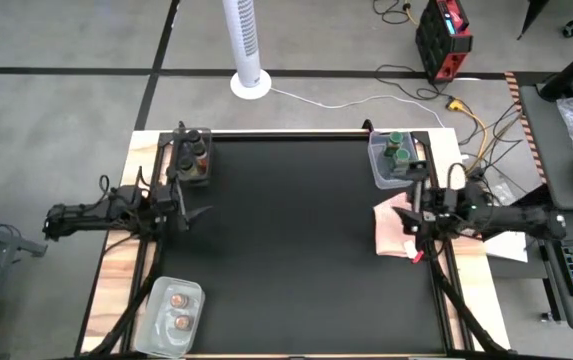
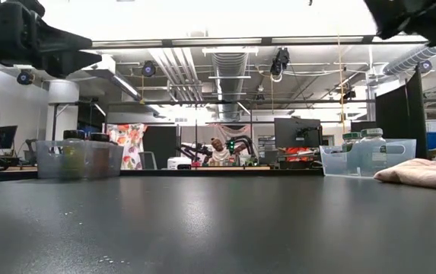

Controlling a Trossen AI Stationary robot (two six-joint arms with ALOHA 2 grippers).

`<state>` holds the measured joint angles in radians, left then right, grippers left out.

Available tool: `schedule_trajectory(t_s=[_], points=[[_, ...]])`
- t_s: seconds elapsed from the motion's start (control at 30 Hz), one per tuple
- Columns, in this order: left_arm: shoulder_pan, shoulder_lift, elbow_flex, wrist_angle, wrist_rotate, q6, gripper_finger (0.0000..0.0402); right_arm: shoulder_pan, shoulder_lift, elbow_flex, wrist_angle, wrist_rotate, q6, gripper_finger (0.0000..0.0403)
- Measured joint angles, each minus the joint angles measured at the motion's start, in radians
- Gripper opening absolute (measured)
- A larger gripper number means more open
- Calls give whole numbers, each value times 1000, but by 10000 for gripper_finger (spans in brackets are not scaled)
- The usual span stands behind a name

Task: Sort spices by type
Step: Return to Home Position

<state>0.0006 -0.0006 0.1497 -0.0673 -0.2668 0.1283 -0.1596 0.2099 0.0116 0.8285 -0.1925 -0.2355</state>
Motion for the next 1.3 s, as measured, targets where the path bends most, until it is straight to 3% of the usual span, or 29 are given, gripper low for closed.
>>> schedule_trajectory(t_s=[0.13,0.27,0.4,0.67,1.03,1.3], points=[[0,0,1,-9,3,27,371,0,-211,-2,-159,-24,-33,347],[0,2,-15,-23,7,108,371,0,-186,-2,-203,-81,-43,345],[0,8,-34,-51,7,151,371,0,-139,-1,-282,-54,-37,339],[0,32,-58,-58,22,151,371,0,-35,-1,-235,-62,68,319],[0,58,-58,-61,22,151,371,0,-21,-1,-256,-60,513,302],[0,74,-58,-61,22,151,371,0,-17,-1,-255,-59,576,320]])
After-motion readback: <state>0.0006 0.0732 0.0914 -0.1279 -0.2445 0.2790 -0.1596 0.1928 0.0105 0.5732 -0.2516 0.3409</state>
